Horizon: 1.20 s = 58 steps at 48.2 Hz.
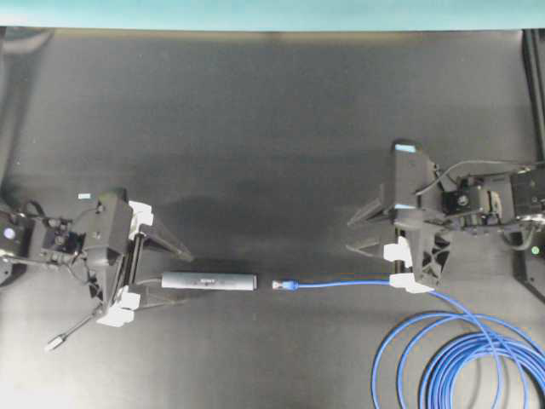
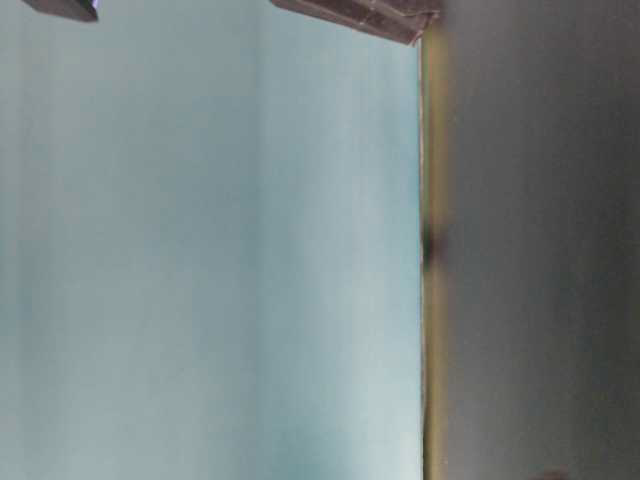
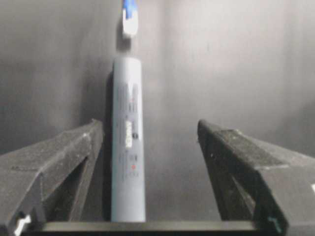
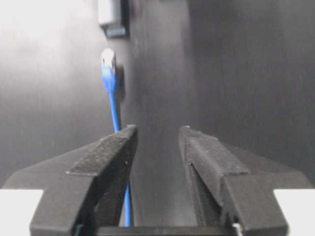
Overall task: Insert the LAN cable into the hub.
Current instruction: 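Move the left gripper over the grey hub, right over the blue plug, then close the left gripper on the grey Anker hub and lift it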
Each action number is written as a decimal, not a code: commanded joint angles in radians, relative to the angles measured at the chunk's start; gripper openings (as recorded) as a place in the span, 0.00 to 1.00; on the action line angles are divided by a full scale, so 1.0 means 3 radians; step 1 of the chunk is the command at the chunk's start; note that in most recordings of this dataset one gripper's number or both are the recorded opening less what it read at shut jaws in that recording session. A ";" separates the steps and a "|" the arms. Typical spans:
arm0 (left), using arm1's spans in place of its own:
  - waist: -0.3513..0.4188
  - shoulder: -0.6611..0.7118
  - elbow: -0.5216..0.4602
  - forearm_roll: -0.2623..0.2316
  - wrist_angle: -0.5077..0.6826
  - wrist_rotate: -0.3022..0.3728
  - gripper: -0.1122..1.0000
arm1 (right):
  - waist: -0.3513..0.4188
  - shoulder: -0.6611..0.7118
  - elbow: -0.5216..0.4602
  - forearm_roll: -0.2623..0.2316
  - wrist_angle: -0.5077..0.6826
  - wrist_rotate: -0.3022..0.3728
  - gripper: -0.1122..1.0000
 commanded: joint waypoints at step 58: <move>0.0020 0.0793 -0.0450 0.0010 -0.0092 0.0015 0.35 | 0.0164 -0.0056 0.0169 0.0005 -0.0286 0.0332 0.46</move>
